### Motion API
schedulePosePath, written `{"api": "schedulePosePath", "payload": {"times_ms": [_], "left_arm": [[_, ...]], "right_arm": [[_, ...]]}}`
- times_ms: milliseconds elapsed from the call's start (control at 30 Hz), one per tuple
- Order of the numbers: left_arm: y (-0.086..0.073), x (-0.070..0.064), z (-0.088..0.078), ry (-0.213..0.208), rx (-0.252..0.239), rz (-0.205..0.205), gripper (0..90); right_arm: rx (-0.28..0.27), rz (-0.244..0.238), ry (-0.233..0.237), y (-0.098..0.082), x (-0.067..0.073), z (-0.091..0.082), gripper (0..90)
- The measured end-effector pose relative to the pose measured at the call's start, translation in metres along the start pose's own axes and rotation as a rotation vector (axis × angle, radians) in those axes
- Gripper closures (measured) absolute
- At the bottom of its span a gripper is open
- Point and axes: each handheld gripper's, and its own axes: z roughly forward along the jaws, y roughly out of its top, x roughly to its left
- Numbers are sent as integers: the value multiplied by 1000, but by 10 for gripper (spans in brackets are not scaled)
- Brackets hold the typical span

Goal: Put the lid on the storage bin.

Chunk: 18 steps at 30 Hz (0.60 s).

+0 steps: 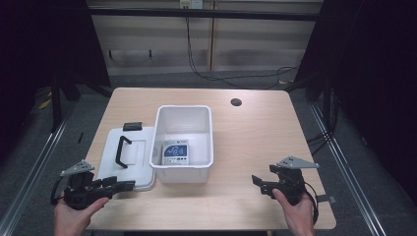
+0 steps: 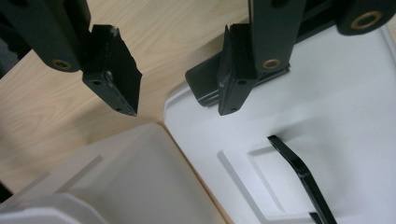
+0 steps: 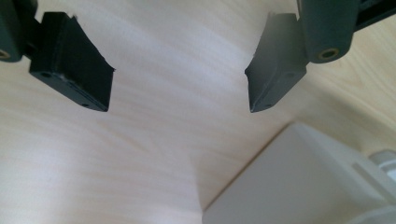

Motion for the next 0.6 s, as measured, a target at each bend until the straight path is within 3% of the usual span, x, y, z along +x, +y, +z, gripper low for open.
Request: {"api": "schedulePosePath", "payload": {"times_ms": [100,133,167,233,267,367,400,433,467,533,567,600], "left_arm": [[2,-1,3,28,19,4,479],[2,-1,2,35,17,21,490],[3,0,0,41,-5,9,485],[4,1,-3,23,-22,-5,500],[7,4,-7,4,-55,-26,521],[12,5,-7,15,-20,-15,532],[17,2,-7,96,-4,21,593],[17,2,-7,96,-4,21,601],[22,2,-8,68,6,-6,600],[24,3,-9,69,7,-5,580],[25,3,-9,58,0,-11,517],[28,6,-12,21,8,-6,495]], "right_arm": [[32,19,23,-2,-1,4,221],[3,26,37,2,0,3,222],[-15,19,34,4,1,2,222],[-30,9,28,5,3,1,222],[-25,6,26,4,5,0,221],[-21,19,37,3,5,0,221],[-35,14,25,4,5,-2,221],[-35,14,25,4,5,-2,221],[-41,20,21,3,3,-4,221],[-43,22,18,3,3,-4,221],[-41,28,19,2,2,-4,221],[-40,26,23,2,3,-4,221]]}}
